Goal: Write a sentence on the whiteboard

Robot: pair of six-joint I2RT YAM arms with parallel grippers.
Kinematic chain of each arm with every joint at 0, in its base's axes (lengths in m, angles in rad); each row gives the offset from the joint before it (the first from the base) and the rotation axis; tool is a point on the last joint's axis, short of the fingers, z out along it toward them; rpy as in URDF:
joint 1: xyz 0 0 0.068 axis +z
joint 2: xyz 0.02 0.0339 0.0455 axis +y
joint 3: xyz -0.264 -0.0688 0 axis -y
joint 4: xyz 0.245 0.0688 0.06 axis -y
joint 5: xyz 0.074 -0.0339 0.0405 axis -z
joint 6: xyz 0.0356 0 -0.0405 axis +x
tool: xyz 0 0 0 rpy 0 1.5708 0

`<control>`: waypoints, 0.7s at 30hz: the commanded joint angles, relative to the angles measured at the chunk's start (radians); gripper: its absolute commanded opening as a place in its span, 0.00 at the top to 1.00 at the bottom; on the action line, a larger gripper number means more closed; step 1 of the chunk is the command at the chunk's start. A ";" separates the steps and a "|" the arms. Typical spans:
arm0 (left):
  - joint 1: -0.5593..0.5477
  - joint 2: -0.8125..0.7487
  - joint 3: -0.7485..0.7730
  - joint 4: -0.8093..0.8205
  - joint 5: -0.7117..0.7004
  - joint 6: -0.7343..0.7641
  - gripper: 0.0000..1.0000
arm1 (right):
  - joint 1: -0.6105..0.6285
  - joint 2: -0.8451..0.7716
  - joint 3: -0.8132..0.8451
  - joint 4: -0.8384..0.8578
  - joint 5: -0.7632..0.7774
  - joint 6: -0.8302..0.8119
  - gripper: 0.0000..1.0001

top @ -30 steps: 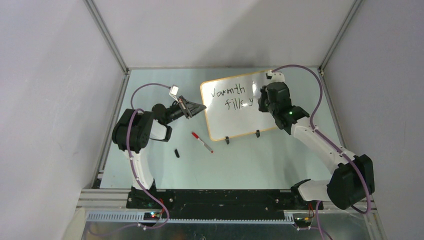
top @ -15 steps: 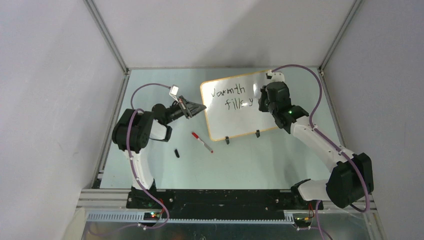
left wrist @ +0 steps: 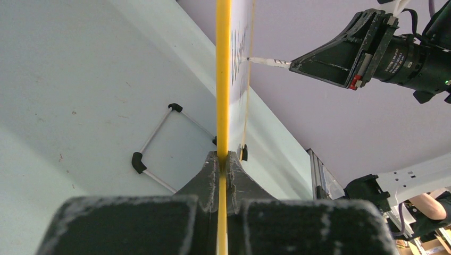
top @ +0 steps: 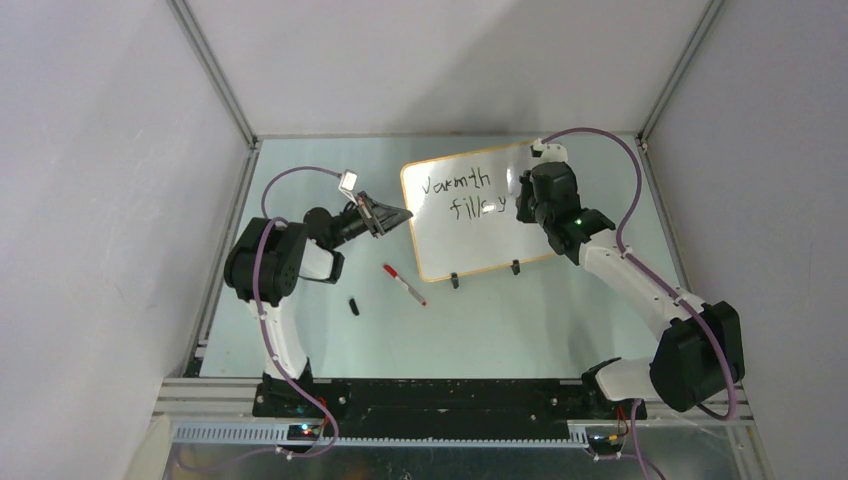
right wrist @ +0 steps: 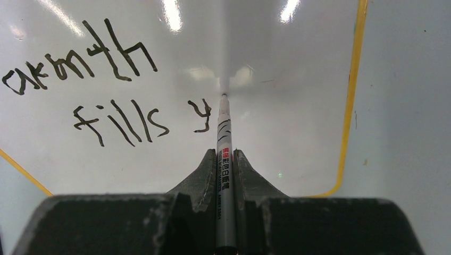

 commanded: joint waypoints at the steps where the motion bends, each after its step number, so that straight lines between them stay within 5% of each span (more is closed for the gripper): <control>1: -0.012 -0.034 -0.013 0.035 0.009 0.039 1.00 | -0.003 0.005 0.044 0.017 -0.020 -0.008 1.00; 21: -0.012 -0.034 -0.013 0.035 0.009 0.041 1.00 | -0.003 0.012 0.044 -0.065 -0.005 -0.007 1.00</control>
